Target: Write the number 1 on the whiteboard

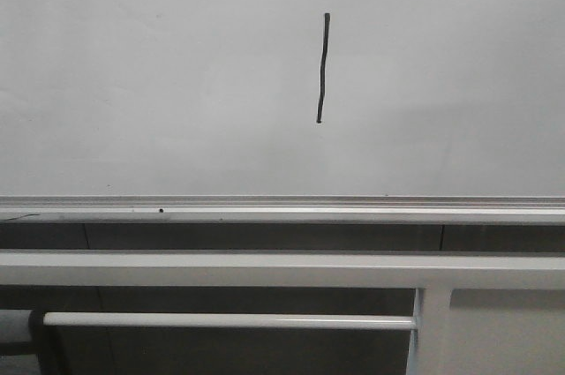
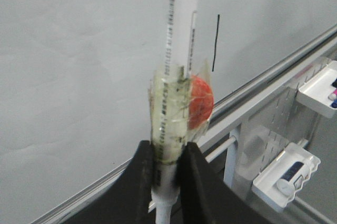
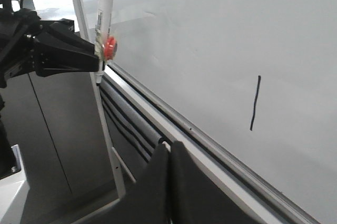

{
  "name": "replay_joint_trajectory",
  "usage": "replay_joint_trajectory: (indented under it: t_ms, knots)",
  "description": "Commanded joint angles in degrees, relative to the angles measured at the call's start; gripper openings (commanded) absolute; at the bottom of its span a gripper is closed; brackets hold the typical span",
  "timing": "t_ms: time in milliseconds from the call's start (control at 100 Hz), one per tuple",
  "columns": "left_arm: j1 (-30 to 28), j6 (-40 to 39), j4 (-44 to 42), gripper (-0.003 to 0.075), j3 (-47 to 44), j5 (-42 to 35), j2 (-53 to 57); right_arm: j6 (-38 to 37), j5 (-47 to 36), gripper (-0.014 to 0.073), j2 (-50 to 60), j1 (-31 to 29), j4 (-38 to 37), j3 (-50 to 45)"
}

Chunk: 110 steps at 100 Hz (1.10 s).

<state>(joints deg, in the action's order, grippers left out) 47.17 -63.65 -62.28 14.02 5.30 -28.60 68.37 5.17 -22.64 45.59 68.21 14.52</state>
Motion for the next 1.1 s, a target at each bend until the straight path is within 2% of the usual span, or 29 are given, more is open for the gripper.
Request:
replay_joint_trajectory:
  t_ms: [0, 180, 290, 500, 600, 760, 850, 980, 1090]
  knots:
    - [-3.08, -4.24, -1.26, -0.0021, 1.12, -5.93, -0.09, 0.60, -3.51, -0.0060, -0.13, -0.23, 0.20, 0.87]
    - [-10.86, -4.54, 2.74, -0.0021, -1.50, -14.47, -0.09, 0.60, -4.41, -0.0060, -0.13, -0.23, 0.20, -0.92]
    - [-16.02, -3.45, 5.60, -0.0021, -3.94, -23.19, -0.09, 0.60, -4.29, -0.0060, -0.13, -0.23, 0.20, -1.23]
    - [-26.48, 12.95, 22.81, -0.0021, -9.67, -38.43, -0.09, 0.60, -4.29, -0.0060, -0.13, -0.23, 0.20, -1.23]
    - [-30.06, 15.13, 23.19, -0.0020, -10.27, -43.04, -0.23, 0.60, -4.40, -0.0060, -0.13, -0.23, 0.20, -1.23]
    - [-30.91, 14.90, 18.28, -0.0021, -10.27, -45.15, -1.55, 0.60, -5.51, -0.0060, -0.13, -0.23, 0.20, -1.23]
    - [-30.91, 12.98, 18.72, -0.0020, -10.27, -45.69, -3.33, 0.60, -6.73, -0.0060, -0.13, -0.23, 0.36, -1.45]
    - [-30.91, 14.20, 18.45, -0.0021, -10.27, -47.69, -7.13, 0.60, -7.50, -0.0060, -0.13, -0.23, 0.97, -1.55]
    - [-30.91, 16.49, 18.11, -0.0021, -10.27, -53.59, -11.63, 0.60, -7.26, -0.0060, -0.35, -0.23, 0.97, -1.54]
